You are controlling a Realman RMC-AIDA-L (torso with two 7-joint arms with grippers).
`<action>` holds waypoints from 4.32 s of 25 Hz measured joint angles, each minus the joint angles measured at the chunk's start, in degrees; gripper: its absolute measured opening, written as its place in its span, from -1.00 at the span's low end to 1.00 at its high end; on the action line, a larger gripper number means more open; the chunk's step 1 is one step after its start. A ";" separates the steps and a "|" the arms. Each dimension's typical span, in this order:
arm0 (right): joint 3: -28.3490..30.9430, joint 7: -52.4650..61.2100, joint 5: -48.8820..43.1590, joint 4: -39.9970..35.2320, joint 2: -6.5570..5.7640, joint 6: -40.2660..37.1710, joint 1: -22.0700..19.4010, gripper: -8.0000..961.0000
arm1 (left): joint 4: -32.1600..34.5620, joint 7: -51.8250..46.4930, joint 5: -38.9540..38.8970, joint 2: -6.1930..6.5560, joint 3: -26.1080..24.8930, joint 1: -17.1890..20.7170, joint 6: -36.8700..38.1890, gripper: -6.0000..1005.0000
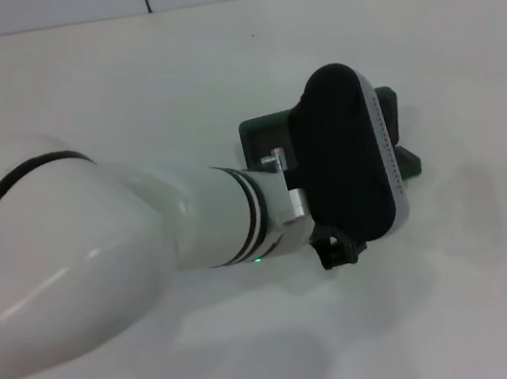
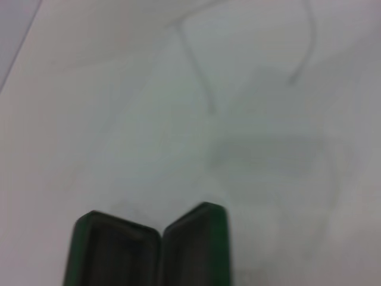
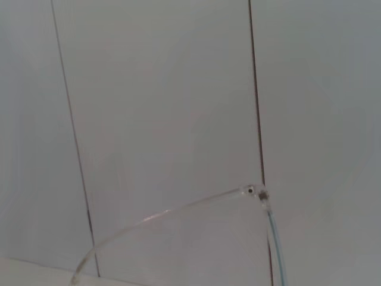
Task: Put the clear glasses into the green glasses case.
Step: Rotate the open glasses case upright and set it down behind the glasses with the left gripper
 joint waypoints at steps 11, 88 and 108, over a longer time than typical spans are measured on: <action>-0.32 -0.20 -0.09 0.94 0.00 -0.12 0.02 -0.83 | 1.89 -1.76 0.56 0.13 1.79 0.54 0.47 -0.23; -0.54 -1.81 -3.72 5.28 -0.35 0.45 0.19 -0.83 | -3.73 -3.72 10.96 0.08 2.21 5.53 -20.50 -0.23; -0.71 -1.81 -3.78 5.36 -0.35 0.84 0.56 -0.83 | 0.66 -3.97 10.83 0.09 6.53 9.06 -15.78 -0.23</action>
